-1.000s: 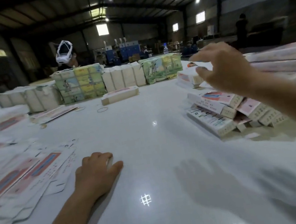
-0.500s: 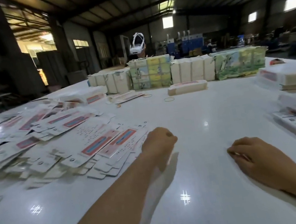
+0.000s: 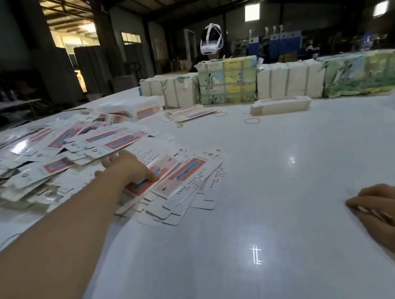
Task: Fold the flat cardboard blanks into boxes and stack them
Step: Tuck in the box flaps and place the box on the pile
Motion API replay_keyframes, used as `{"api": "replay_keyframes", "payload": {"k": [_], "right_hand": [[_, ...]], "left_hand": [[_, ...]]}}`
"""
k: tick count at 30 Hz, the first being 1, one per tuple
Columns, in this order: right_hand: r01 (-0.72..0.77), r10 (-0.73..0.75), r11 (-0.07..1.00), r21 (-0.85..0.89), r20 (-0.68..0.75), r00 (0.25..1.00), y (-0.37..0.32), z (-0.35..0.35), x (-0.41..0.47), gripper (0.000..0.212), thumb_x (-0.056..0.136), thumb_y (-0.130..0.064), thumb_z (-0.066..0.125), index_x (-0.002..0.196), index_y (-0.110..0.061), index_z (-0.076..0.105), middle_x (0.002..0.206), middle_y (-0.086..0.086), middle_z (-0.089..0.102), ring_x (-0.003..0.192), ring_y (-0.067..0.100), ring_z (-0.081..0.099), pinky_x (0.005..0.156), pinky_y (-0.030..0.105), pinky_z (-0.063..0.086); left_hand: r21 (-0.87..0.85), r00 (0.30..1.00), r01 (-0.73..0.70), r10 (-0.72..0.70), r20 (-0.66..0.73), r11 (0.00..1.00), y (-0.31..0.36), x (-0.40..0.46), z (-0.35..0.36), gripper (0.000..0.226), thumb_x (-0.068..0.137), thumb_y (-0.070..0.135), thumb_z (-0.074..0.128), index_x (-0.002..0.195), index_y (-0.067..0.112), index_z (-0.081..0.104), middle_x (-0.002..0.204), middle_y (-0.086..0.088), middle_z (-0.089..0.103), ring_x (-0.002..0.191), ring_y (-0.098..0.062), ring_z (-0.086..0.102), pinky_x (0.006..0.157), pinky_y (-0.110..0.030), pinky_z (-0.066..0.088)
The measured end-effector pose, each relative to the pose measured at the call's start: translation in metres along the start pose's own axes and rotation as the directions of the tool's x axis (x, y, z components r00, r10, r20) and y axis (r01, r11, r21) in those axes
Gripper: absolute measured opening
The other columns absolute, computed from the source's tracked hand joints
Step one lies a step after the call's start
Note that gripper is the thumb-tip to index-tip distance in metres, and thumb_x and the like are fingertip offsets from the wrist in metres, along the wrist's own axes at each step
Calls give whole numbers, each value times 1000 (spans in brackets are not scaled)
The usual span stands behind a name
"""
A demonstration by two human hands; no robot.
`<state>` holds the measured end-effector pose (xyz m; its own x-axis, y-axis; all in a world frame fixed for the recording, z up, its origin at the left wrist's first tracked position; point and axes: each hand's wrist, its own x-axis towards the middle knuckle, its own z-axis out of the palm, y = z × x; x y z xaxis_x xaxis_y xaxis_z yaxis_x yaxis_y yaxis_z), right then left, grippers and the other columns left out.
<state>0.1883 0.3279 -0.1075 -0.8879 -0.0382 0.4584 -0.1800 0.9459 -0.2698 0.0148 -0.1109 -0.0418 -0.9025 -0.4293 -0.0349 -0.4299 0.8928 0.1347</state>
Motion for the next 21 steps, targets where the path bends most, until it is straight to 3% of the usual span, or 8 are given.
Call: {"api": "replay_keyframes", "payload": {"k": [3, 5, 7, 9, 15, 17, 19, 21], "right_hand": [[-5, 5, 1000, -4, -3, 1000, -4, -4, 0, 18, 76, -5, 72, 89, -17, 76, 89, -12, 57, 83, 24, 56, 72, 44, 48], [-20, 20, 1000, 5, 2, 1000, -8, -9, 0, 17, 78, -5, 71, 90, -15, 76, 88, -10, 57, 81, 20, 52, 71, 40, 46], [-35, 35, 999, 7, 17, 999, -13, -14, -2, 15, 81, -8, 69, 93, -15, 76, 91, -7, 61, 83, 16, 50, 72, 36, 42], [-42, 42, 999, 4, 32, 999, -16, -16, -1, 16, 86, -13, 65, 98, -17, 75, 100, -4, 64, 88, 13, 48, 75, 33, 40], [-79, 82, 997, -25, 170, 982, -17, -21, 4, 26, 96, -26, 48, 114, -22, 67, 118, -6, 57, 111, 17, 49, 88, 25, 37], [-156, 140, 979, 130, 124, 982, -16, -26, 3, 26, 97, -21, 47, 112, -16, 68, 117, 0, 60, 109, 18, 53, 84, 19, 37], [-334, 342, 778, 533, 88, 936, -15, -34, 3, 26, 99, -26, 45, 105, -12, 67, 113, 5, 65, 97, 18, 59, 78, 12, 43], [-435, 481, 267, 860, 272, 834, -17, -45, 2, 38, 99, -40, 41, 94, -12, 66, 94, 12, 71, 76, 22, 67, 56, 25, 54]], "left_hand": [[-74, 999, 32, -32, 0, 997, 8, -5, -1, 122, 60, 59, 78, 146, 8, 8, 142, -19, 34, 135, -37, 21, 103, -49, 23], [-132, 1000, -17, 14, -24, 991, 11, -14, -1, 112, 69, 46, 77, 147, 14, 3, 128, -17, 50, 126, -35, 38, 101, -48, 30], [-201, 991, -112, 95, -91, 973, 13, -25, -9, 87, 77, 36, 72, 143, 18, 18, 111, -11, 59, 104, -30, 55, 91, -43, 45], [-227, 965, -241, 207, -163, 944, 19, -43, -23, 63, 84, 37, 64, 137, 23, 33, 122, -8, 56, 102, -26, 54, 83, -37, 47], [-349, 770, -636, 598, -224, 688, 100, -124, -32, 47, 88, 44, 59, 132, 29, 51, 132, -2, 54, 88, -14, 49, 67, -25, 41], [-437, 697, -691, 690, -192, 576, 129, -158, -18, 43, 89, 41, 59, 130, 31, 54, 121, 2, 57, 83, -9, 53, 59, -18, 38], [-526, 656, -681, 744, -128, 510, 148, -187, 0, 39, 90, 40, 58, 129, 34, 55, 110, 7, 58, 80, -4, 56, 57, -17, 39], [-573, 618, -668, 783, -70, 475, 157, -207, 20, 38, 89, 42, 57, 126, 37, 57, 105, 11, 60, 79, -5, 59, 58, -18, 41]]}}
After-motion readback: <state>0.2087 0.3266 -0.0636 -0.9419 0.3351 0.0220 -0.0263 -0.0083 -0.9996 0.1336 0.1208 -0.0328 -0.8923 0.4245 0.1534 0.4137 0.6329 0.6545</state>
